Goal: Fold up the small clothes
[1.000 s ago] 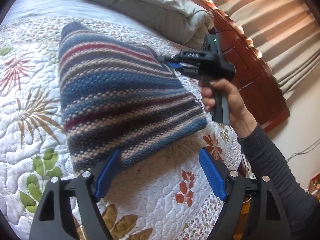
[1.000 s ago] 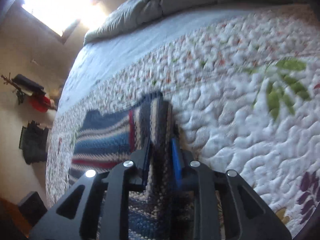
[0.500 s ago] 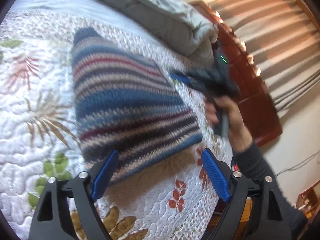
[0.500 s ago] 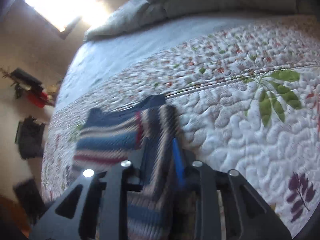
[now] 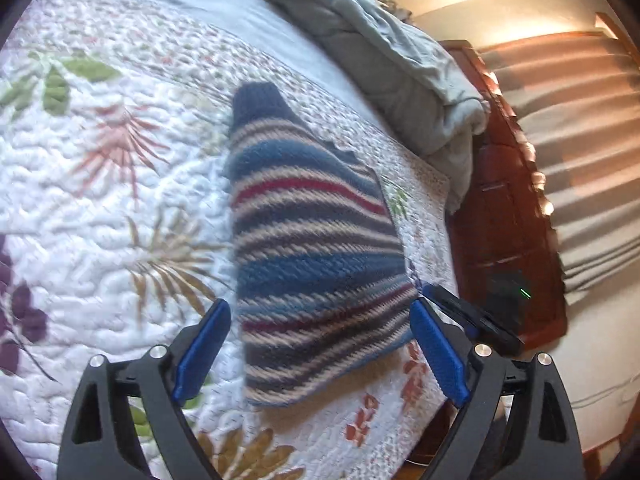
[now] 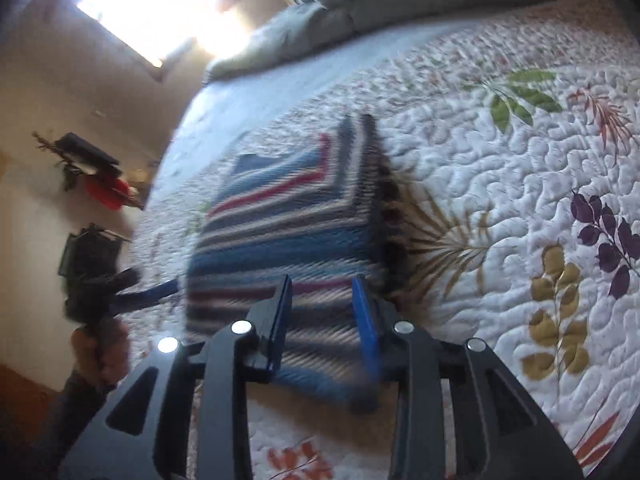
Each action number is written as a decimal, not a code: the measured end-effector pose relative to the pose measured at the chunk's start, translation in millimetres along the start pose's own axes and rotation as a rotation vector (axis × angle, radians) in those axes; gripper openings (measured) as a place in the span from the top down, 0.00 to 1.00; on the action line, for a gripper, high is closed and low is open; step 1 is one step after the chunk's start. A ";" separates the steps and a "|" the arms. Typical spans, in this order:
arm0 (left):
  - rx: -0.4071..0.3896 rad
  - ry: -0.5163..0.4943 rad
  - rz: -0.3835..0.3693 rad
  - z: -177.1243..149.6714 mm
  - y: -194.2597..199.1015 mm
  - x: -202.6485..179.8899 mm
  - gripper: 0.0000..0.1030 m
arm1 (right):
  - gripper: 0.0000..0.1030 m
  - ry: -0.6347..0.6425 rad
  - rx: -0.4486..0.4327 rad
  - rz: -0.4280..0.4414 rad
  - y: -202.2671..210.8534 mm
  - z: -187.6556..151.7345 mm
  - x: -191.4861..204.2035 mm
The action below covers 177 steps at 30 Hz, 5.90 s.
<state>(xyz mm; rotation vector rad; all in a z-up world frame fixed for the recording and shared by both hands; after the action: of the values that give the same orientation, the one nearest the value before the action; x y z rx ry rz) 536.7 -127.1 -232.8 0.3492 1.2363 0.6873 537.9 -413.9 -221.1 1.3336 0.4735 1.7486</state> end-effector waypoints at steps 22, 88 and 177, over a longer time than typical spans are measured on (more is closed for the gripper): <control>0.126 0.069 -0.080 35.4 -63.0 30.2 0.04 | 0.02 -0.303 0.288 0.226 -65.9 29.9 -67.8; 0.021 0.023 0.056 -172.2 207.6 126.7 0.46 | 0.61 0.110 0.264 0.144 -101.9 -266.9 288.1; -0.258 -0.152 0.271 -298.9 214.5 70.6 0.04 | 0.61 0.365 0.139 -0.111 -80.3 -338.3 233.4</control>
<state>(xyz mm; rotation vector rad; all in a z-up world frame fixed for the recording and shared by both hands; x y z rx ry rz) 204.5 45.1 -250.9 0.3505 0.9510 1.0228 248.0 -114.6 -263.1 1.0570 0.8695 1.8982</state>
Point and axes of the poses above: each gripper's, at about its wrist camera, not at the fingertips, and y roughly against the way its jaws point, x to its left, z to its top, the point moved 10 cm from there along -y, roughly the way its jaws point, and after that the axes turned 5 degrees about -y, right-handed, at the moved point
